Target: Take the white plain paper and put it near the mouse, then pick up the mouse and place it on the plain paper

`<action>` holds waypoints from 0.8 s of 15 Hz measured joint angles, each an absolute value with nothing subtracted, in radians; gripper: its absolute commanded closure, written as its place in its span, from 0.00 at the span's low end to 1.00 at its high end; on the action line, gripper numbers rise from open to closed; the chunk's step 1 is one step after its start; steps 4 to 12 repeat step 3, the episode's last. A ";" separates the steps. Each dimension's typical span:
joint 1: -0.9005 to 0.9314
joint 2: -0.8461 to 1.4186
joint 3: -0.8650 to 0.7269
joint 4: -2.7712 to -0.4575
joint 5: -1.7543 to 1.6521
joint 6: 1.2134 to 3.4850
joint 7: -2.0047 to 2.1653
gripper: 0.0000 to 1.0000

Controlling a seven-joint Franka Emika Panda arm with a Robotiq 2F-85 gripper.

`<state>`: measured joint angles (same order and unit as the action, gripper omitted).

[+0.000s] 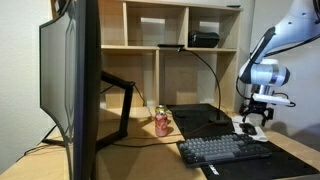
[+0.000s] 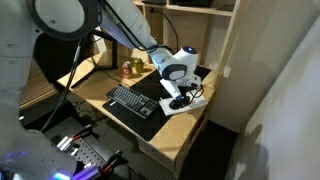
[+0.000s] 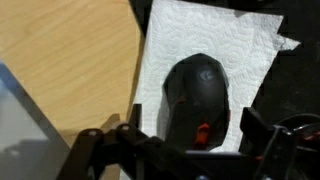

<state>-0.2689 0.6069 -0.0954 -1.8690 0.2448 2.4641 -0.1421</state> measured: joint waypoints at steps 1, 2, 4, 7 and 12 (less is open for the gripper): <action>-0.268 0.575 -0.106 -1.896 0.211 2.447 -0.142 0.00; -0.268 0.542 -0.117 -1.921 0.174 2.412 -0.144 0.00; -0.270 0.514 -0.122 -1.942 0.149 2.361 -0.161 0.00; -0.270 0.514 -0.122 -1.942 0.149 2.361 -0.161 0.00; -0.270 0.514 -0.122 -1.942 0.149 2.361 -0.161 0.00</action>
